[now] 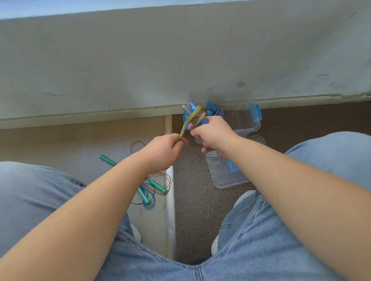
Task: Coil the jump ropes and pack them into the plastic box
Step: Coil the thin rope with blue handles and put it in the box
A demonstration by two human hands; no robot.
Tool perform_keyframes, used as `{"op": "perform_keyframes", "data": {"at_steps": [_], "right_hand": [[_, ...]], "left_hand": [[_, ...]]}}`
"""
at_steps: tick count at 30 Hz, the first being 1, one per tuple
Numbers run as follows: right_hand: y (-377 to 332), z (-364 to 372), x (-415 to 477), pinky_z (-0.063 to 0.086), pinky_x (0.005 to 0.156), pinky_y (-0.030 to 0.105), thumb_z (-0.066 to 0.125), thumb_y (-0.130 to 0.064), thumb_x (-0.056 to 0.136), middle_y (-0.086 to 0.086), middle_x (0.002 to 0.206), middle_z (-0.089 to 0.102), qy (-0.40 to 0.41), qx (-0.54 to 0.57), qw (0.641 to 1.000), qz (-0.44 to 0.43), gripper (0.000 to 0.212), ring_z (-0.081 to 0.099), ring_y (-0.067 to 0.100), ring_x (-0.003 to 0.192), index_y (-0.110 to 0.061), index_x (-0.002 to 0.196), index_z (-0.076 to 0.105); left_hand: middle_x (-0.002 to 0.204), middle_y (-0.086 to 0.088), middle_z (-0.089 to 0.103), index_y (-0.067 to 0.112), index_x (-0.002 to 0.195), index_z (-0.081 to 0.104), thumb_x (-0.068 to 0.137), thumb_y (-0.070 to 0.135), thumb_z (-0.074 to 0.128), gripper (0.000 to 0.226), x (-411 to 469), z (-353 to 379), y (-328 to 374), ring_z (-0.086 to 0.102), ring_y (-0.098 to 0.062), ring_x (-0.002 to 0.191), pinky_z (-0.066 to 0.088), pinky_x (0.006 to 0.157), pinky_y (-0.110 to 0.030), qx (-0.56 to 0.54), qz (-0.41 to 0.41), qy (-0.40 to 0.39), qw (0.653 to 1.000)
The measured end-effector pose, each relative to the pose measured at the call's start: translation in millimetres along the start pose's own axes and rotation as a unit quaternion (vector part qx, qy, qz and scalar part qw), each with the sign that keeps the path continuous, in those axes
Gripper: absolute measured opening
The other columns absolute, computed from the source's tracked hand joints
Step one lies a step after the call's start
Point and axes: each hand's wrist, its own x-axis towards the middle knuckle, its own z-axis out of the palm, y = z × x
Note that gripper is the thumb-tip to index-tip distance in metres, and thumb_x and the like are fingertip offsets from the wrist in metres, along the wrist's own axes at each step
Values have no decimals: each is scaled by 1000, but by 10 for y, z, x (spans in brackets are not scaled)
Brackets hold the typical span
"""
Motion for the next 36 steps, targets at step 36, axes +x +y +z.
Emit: {"op": "perform_keyframes", "data": {"at_steps": [36], "right_hand": [[6,-15,-22,49,60,30,77,-8,79,4,89,61,-125,-70,989,-19,26,53,18,72,-20,101,69]], "left_hand": [[85,14,66,36,94,69,84,35,68,10,67,42,-374,61,-6,77,56,79,-32,19,36,143,989]]}}
